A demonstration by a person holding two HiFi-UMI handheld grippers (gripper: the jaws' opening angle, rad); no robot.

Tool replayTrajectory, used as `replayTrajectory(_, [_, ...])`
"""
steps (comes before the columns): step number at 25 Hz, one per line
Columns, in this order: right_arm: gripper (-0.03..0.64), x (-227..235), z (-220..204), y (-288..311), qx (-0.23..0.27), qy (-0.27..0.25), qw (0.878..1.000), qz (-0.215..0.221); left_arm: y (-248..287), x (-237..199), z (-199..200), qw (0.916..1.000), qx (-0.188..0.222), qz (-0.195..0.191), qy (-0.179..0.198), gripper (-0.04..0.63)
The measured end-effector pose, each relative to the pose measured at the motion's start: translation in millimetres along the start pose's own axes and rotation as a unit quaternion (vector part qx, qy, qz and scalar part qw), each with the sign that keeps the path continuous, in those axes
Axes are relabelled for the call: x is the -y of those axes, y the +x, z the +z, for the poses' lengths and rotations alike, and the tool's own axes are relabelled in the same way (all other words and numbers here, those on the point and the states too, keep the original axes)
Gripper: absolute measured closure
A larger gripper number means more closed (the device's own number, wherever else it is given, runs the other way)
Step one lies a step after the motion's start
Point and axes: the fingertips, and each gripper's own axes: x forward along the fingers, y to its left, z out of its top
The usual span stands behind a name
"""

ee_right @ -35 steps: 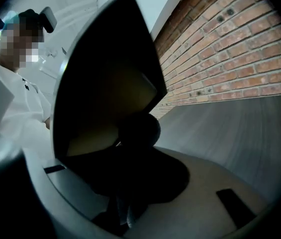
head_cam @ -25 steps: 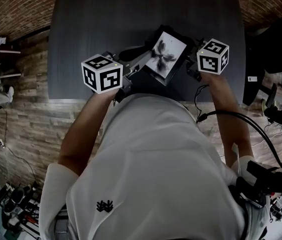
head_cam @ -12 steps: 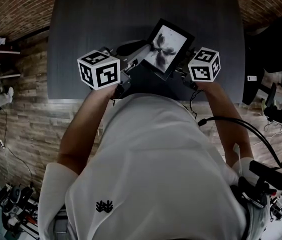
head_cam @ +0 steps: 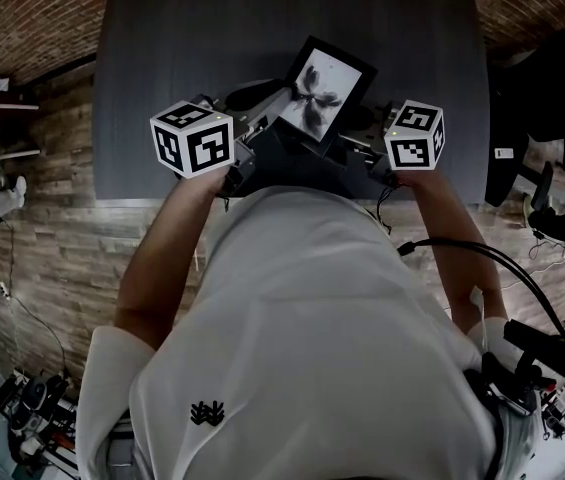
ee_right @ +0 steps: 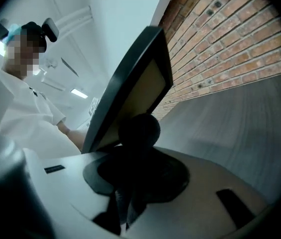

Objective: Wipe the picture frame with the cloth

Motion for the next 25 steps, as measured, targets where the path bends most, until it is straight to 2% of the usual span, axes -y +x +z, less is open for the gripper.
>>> replayTrajectory(9, [0.509, 36, 39, -37, 0.059, 0.006, 0.996, -0.06, 0, -4, -7, 0.9999, -0.013, 0.003, 0.001, 0.518])
replayTrajectory(17, [0.51, 56, 63, -66, 0.087, -0.01, 0.991, -0.102, -2, 5, -9, 0.9997, -0.02, -0.009, 0.006, 0.518])
replayTrajectory(21, [0.511, 66, 75, -76, 0.084, -0.033, 0.989, -0.119, 1, 15, -13, 0.9992, -0.028, -0.028, 0.007, 0.518])
replayTrajectory(25, [0.51, 72, 86, -78, 0.074, -0.056, 0.989, -0.112, 5, 28, -21, 0.9971, -0.046, -0.058, 0.016, 0.518])
